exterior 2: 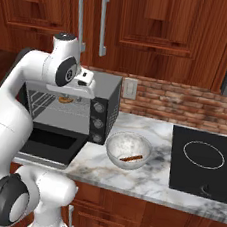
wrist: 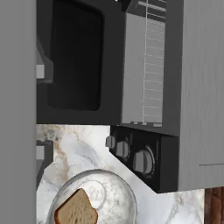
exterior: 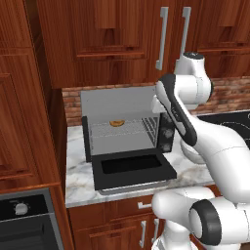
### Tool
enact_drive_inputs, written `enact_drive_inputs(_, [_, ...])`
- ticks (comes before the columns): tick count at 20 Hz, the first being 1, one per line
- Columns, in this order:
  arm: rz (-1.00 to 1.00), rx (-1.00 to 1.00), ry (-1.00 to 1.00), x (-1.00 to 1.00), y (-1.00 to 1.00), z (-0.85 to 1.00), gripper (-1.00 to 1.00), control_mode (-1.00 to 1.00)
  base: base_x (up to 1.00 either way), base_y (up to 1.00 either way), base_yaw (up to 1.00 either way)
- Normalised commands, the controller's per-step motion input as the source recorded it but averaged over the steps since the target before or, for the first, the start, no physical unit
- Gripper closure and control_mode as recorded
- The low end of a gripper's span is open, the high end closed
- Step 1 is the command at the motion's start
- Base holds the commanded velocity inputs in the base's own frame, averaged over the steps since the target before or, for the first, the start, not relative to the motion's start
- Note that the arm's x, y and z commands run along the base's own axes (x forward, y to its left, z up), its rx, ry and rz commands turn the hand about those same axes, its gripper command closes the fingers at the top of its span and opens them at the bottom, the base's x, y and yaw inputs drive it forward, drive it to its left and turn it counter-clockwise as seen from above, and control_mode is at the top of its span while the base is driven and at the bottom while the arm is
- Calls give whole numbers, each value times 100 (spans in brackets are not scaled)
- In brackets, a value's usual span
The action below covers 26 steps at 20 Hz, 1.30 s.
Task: Pick up the heated bread from the toaster oven and place it in the bowl. Then move the bread bowl to the dining counter.
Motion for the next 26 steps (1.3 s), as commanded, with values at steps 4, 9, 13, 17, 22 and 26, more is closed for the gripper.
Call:
enact_drive_inputs(4, [0, 0, -9, -11, 0, 1, -100, -100, 0, 0, 0])
enact_drive_inputs(9, [1, 0, -19, -14, 20, 3, -100, -100, 0, 0, 0])
enact_drive_inputs(13, [0, 0, -15, -37, 56, -19, -100, -100, 0, 0, 0])
enact_drive_inputs(17, [0, 7, -22, -30, 71, -61, -100, -100, 0, 0, 0])
enact_drive_inputs(22, [-3, 6, -24, -8, 67, -53, -100, -100, 0, 0, 0])
enact_drive_inputs(26, [-9, 9, -13, 0, 29, -22, -100, -100, 0, 0, 0])
